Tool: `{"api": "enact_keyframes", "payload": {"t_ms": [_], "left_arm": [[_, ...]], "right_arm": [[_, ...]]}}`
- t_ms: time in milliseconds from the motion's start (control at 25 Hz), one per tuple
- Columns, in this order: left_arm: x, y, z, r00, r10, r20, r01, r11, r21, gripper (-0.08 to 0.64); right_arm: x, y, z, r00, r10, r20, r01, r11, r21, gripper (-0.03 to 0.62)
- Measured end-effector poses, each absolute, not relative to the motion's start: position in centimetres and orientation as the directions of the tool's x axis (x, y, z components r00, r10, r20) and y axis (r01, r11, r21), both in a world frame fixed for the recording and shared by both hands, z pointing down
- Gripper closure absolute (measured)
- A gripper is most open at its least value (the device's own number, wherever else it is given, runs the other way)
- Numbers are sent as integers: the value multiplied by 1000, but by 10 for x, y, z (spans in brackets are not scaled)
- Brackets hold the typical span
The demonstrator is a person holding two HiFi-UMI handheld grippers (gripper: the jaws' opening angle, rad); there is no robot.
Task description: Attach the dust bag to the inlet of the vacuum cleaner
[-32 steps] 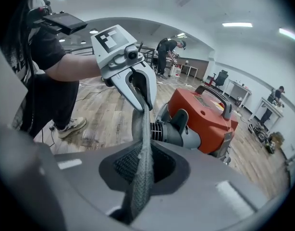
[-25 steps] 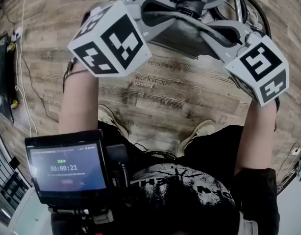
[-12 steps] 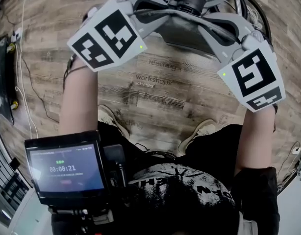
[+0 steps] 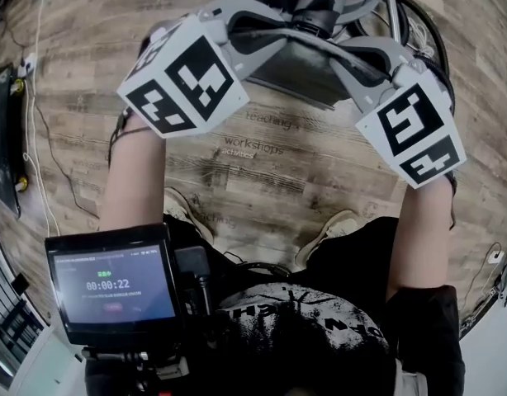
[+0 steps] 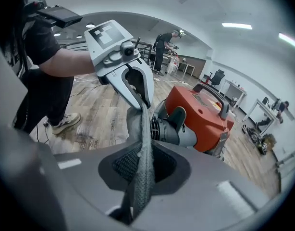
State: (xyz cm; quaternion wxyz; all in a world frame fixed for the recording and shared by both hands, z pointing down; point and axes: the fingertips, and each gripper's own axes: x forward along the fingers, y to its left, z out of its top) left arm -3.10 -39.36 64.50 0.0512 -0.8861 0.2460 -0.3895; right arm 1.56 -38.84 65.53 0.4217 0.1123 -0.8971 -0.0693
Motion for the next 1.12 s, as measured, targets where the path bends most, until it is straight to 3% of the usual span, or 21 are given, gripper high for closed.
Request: {"api": "enact_keyframes", "payload": {"t_ms": [320, 760, 1120], "left_arm": [[-34, -393, 663, 576, -418, 703, -415, -890, -190, 508], [-26, -397, 639, 576, -466, 672, -394, -878, -271, 508], [-34, -402, 648, 573, -436, 694, -413, -885, -216, 503]], "right_arm": [[7, -385, 627, -698, -298, 652, -135, 948, 289, 555], [23, -391, 652, -644, -248, 723, -169, 969, 183, 562], [12, -395, 631, -671, -311, 673, -143, 945, 294, 565]]}}
